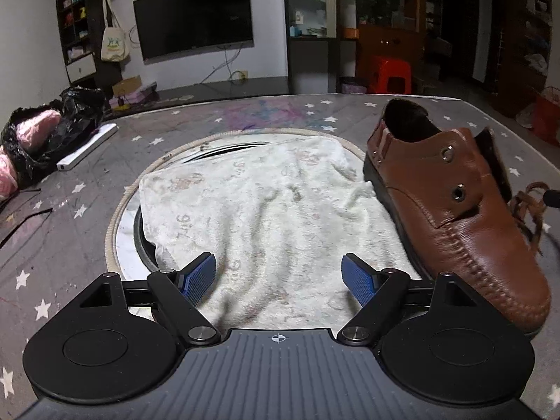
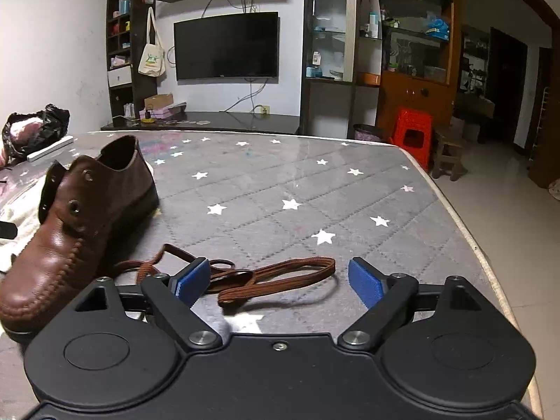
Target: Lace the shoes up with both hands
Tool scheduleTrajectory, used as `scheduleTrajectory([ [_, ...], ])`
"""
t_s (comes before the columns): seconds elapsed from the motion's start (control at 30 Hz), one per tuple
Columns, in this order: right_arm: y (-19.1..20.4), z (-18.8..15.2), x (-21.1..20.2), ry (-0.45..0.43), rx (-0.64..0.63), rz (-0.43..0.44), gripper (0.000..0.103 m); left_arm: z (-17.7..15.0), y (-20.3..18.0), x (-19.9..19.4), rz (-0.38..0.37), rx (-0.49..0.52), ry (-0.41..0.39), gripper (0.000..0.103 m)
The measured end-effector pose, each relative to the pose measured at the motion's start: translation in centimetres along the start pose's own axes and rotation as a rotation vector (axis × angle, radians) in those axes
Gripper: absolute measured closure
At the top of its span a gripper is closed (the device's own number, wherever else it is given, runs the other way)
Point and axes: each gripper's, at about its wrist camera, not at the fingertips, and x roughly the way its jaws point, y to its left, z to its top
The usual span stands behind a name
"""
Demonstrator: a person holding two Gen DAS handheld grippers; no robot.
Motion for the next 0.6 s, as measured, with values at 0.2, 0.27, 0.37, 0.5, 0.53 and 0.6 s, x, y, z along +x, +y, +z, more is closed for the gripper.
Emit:
scheduleTrajectory([
  [0.2,-0.5,-0.6,1.5,0.018,0.002,0.008,0.013,-0.3,1.4,1.4,0.031,-0.006,-0.006,0.023],
  [0.27,-0.7,-0.8,2.0,0.041,0.013,0.016,0.013,-0.5,2.0,1.9,0.029,-0.013,-0.007,0.023],
  [0.37,-0.7,-0.7,2.4,0.054,0.017,0.024,0.013,-0.7,2.6,2.6,0.025,-0.018,-0.008,0.023],
  [0.5,-0.6,-0.7,2.8,0.069,0.009,0.027,0.013,-0.8,3.2,3.3,0.014,-0.040,-0.001,0.022],
  [0.53,-0.6,-0.7,2.9,0.074,0.007,0.028,0.013,-0.8,3.3,3.4,0.010,-0.044,-0.002,0.022],
  [0.6,-0.5,-0.7,3.1,0.083,0.001,0.028,0.013,-0.7,3.5,3.6,0.007,-0.052,-0.002,0.021],
])
